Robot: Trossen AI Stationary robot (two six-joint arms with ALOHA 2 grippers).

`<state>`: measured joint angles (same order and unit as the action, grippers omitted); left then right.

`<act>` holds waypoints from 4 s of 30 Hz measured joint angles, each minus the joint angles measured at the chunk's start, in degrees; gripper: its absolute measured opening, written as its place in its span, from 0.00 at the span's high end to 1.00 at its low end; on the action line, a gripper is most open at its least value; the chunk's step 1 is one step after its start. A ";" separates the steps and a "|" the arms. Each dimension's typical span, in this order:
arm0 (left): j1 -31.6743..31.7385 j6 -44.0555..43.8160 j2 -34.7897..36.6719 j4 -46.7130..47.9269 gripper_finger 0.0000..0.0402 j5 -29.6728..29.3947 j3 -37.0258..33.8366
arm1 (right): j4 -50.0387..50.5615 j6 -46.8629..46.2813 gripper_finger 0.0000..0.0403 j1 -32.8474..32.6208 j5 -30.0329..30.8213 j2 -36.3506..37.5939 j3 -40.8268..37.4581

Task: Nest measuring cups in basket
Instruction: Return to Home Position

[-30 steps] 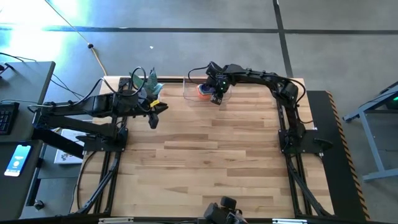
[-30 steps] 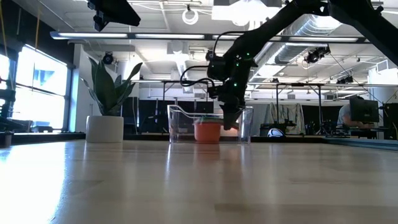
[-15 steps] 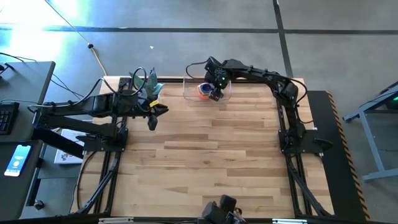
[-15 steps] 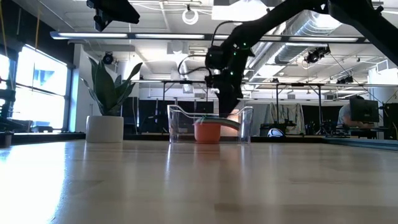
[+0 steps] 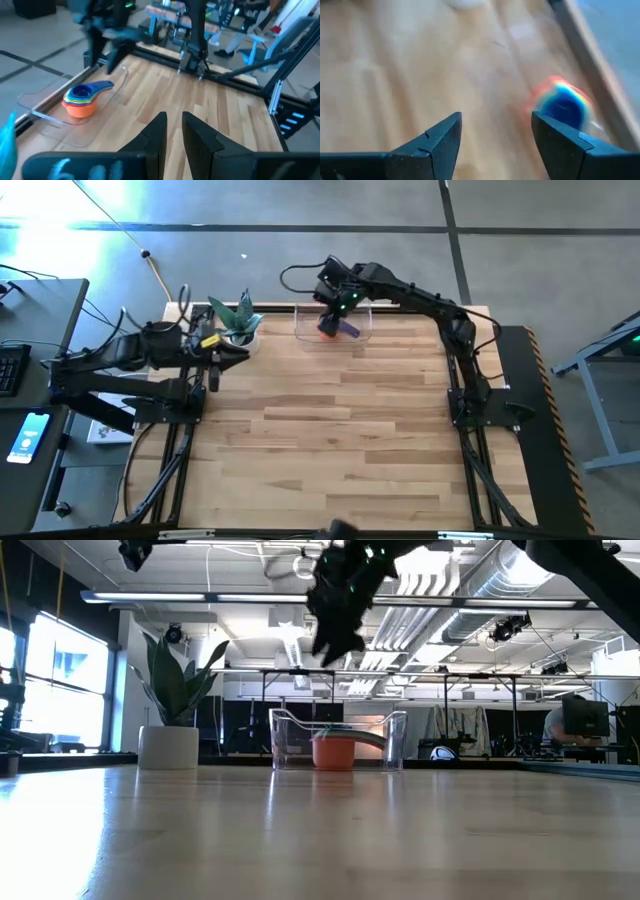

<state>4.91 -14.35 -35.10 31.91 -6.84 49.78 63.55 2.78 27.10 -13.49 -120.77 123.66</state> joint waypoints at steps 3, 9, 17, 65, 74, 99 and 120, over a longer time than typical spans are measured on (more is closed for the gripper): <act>0.00 0.04 5.54 -2.25 0.88 -1.29 -5.21 | -0.12 -3.13 0.42 -4.12 0.67 0.00 3.96; 0.00 0.24 16.51 -15.54 0.88 -1.55 -18.81 | -3.34 -8.60 0.42 -11.64 4.83 0.20 11.50; -0.04 4.08 27.29 -24.08 0.88 -0.18 -31.33 | -9.90 -14.38 0.42 -15.91 7.04 4.40 11.41; -0.04 12.04 34.66 -26.02 0.88 -0.25 -46.45 | -30.36 -10.35 0.42 -22.39 26.95 97.25 -80.22; -0.04 12.02 34.66 -25.99 0.88 -0.24 -46.45 | -38.17 -19.53 0.42 -22.24 27.83 112.33 -102.68; -0.04 12.02 34.63 -26.02 0.88 -0.20 -46.45 | -59.20 -29.12 0.42 -22.28 16.83 120.18 -120.85; -0.04 12.01 34.63 -26.02 0.88 -0.19 -46.45 | -58.71 -29.73 0.42 -22.26 17.37 120.04 -120.84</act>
<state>4.86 -2.34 -0.47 5.89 -7.03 3.33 4.84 -26.95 4.84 3.88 -0.73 2.82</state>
